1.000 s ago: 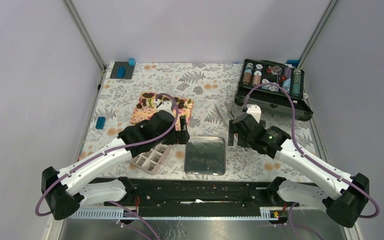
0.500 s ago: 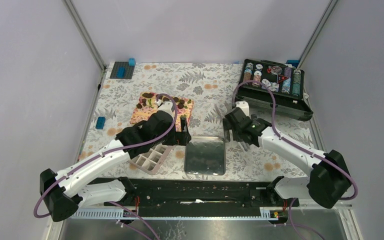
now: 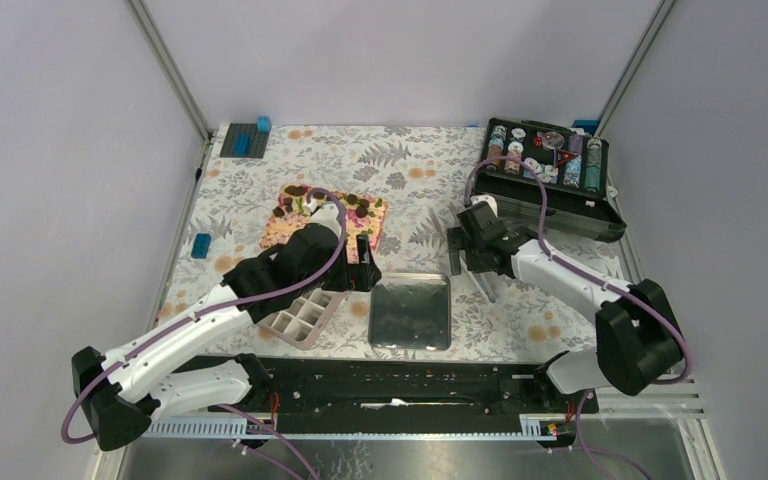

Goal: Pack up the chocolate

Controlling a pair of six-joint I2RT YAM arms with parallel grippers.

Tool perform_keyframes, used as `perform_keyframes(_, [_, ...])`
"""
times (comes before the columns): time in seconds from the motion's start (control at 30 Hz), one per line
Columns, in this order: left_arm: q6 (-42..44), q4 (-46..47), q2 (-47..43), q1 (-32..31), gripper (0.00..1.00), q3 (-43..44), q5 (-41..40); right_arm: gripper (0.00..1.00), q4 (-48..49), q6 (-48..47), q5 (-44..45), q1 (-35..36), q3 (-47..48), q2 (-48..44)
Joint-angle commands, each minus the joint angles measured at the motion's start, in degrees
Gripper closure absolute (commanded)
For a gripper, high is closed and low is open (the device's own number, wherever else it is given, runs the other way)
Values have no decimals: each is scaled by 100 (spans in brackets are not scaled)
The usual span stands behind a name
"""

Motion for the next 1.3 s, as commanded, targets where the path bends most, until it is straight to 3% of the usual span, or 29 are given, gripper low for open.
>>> perform_keyframes(0.0, [40, 427, -35, 12, 1, -4, 101, 1, 300, -261, -16, -6, 298, 382])
perform_keyframes(0.3, [393, -172, 244, 13, 1, 331, 149, 1, 332, -510, 63, -19, 856, 1680])
perform_keyframes(0.67, [220, -197, 74, 13, 1, 177, 177, 2, 755, -427, -240, -45, 738, 1941])
perform_keyframes(0.87, [209, -199, 61, 13, 1, 181, 141, 17, 984, -238, -567, -41, 528, 1859])
perform_keyframes(1.0, [209, -200, 88, 13, 1, 181, 180, 21, 1061, -196, -688, -38, 472, 1921])
perform_keyframes(1.1, [185, -200, 53, 13, 1, 149, 179, 30, 1039, -168, -740, -38, 550, 1982])
perform_keyframes(1.27, [133, -191, 89, 12, 1, 93, 167, 37, 963, 48, -658, 32, 793, 2096])
